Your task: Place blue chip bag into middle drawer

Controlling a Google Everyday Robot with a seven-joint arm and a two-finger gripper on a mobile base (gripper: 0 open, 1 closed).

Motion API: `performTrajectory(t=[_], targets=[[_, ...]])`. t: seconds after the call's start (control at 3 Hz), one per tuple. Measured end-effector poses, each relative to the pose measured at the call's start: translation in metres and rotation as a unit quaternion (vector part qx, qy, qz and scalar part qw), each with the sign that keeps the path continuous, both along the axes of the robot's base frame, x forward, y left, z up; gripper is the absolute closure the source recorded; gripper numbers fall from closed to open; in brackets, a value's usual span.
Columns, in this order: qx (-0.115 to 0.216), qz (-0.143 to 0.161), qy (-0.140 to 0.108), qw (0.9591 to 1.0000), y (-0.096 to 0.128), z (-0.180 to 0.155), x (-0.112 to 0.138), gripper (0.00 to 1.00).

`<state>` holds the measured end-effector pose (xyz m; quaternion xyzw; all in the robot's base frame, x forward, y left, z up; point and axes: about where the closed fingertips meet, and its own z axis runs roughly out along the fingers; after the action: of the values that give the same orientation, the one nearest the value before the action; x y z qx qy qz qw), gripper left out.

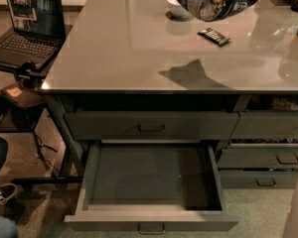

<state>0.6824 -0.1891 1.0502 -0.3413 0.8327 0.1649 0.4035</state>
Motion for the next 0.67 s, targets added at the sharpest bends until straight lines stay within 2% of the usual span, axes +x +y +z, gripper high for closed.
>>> performTrajectory(t=[0.33,0.67], targets=[[0.005,-0.046,-0.020,0.9987,-0.015,0.029,-0.033,1.00],[0.030,-0.089,-0.093,0.9912,-0.006,0.102,-0.102,1.00]])
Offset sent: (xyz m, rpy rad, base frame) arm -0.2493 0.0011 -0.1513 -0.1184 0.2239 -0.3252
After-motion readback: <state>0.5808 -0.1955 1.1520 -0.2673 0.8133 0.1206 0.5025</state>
